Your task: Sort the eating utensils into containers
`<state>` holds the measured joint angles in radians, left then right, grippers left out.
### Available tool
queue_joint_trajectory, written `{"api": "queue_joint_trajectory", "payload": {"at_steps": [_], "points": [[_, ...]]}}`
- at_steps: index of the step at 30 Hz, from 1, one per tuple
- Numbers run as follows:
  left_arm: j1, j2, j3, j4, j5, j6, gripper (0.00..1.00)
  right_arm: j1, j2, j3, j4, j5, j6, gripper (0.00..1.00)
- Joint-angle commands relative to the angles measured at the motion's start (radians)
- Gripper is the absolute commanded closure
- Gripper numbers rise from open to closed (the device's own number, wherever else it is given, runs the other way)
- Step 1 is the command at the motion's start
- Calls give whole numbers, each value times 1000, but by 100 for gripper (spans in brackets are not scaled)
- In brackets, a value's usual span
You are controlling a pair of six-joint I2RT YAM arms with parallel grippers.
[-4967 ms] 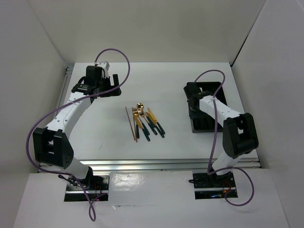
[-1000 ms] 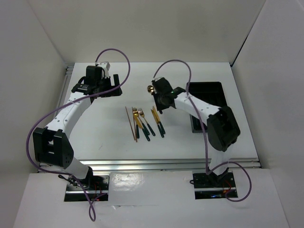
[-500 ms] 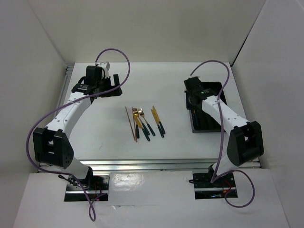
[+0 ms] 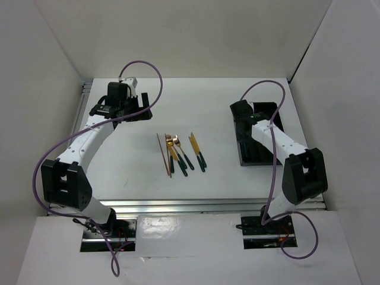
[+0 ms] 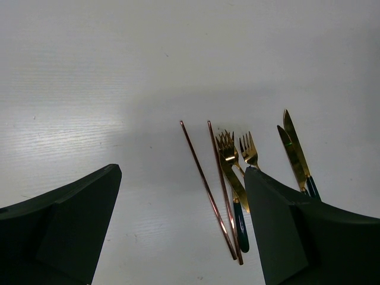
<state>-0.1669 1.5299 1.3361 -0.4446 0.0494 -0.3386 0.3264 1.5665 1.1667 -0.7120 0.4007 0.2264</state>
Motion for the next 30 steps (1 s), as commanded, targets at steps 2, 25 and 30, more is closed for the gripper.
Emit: {"api": "queue_joint_trajectory", "payload": {"at_steps": [2, 25, 30], "points": [[3, -16, 32, 18, -11, 21, 0, -7, 38, 7, -6, 9, 10, 94], [3, -16, 32, 9, -20, 21, 0, -7, 79, -2, 3, 30, 10, 66], [3, -16, 32, 9, -11, 21, 0, -7, 53, 7, 3, 49, 19, 61]]}}
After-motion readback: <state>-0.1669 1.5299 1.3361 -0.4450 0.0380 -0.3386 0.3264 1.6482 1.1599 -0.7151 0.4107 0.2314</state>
